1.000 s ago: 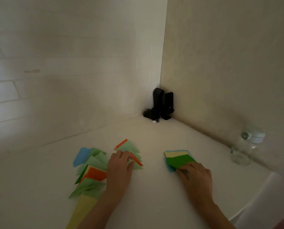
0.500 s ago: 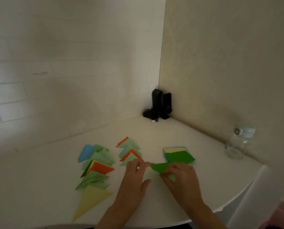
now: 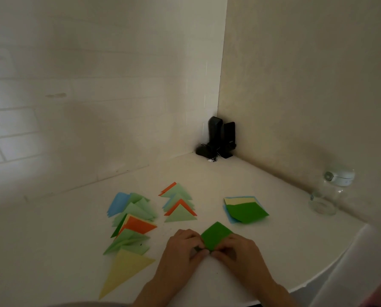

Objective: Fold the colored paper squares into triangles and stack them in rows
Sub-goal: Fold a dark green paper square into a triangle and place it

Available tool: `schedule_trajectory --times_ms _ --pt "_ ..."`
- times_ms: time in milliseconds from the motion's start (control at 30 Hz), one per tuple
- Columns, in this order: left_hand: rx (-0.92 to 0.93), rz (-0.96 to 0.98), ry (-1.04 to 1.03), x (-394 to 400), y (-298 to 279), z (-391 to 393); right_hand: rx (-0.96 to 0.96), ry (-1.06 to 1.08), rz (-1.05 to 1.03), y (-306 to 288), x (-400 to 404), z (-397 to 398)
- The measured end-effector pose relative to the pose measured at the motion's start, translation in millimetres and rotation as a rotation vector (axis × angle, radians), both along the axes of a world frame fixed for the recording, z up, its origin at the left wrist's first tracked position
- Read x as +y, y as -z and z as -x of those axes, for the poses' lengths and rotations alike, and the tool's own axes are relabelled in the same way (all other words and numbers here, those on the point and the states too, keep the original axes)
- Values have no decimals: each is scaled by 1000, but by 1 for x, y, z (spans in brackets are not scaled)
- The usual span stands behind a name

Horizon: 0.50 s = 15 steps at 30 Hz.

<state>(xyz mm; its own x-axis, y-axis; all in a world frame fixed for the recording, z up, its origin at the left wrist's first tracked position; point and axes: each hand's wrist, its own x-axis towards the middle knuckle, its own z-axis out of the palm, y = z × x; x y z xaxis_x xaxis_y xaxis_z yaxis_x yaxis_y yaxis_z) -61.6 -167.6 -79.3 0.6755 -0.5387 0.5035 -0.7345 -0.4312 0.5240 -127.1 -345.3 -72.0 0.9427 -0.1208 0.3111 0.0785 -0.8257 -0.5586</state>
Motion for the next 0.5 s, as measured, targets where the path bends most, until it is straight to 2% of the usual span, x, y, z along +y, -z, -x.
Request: schedule_trajectory --times_ms 267,500 --pt "173 77 -104 -10 -1 -1 206 17 50 -14 -5 -13" --pt "249 65 -141 -14 -5 -3 263 114 -63 -16 3 -13"
